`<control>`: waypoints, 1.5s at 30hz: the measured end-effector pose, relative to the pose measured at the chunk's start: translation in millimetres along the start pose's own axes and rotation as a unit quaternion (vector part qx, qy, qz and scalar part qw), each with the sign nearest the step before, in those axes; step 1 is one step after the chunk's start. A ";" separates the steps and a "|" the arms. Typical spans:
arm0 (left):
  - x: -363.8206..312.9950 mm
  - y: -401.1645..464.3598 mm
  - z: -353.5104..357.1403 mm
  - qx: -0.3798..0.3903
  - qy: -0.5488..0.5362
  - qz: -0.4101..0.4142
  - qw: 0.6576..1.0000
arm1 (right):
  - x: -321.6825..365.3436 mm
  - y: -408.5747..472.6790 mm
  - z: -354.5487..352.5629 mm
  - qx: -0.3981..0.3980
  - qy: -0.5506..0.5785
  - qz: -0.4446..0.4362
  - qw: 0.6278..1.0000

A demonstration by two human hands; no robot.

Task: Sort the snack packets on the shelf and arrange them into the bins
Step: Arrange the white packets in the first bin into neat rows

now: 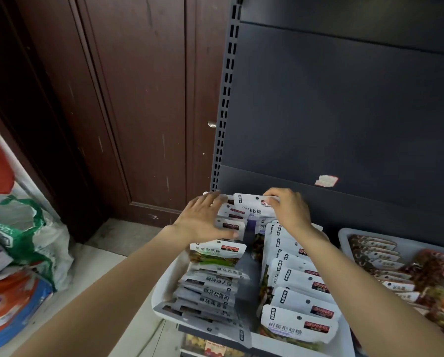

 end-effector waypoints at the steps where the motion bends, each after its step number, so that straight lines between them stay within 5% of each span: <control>1: -1.3 4.6 -0.9 0.014 0.022 -0.008 1.000 | -1.7 -0.6 0.7 0.009 -0.004 0.006 1.000; 6: -2.9 9.3 -10.5 -0.036 0.154 -0.013 0.987 | -7.7 -4.2 1.9 0.031 -0.048 0.057 0.997; 14: 0.4 3.4 -6.5 0.046 0.103 -0.023 0.993 | -9.9 -3.3 -32.1 -0.044 -0.092 0.102 0.989; 19: -3.5 -15.3 -9.3 0.060 0.136 0.053 0.987 | -4.0 -21.2 -30.1 -0.034 -0.102 0.089 0.990; 26: 1.0 -32.0 -4.8 0.066 0.067 0.069 0.993 | 33.5 -29.0 -5.9 0.014 0.100 0.073 0.992; 30: 8.5 -33.7 -3.3 0.061 -0.076 -0.013 0.995 | 46.4 -28.4 20.4 0.023 0.222 0.147 0.964; 40: -6.6 -6.5 -4.5 -0.017 -0.091 -0.090 0.992 | 64.7 -32.2 26.4 0.123 0.412 0.202 0.880; 45: 3.4 -2.9 0.1 0.023 -0.140 -0.045 0.989 | 42.1 -23.2 7.9 0.108 0.192 0.049 0.974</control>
Point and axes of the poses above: each hand's wrist, its own y-axis towards the middle knuckle, its own z-axis out of the palm, x = y × z, the point moved 3 cm from there along y, towards the middle knuckle
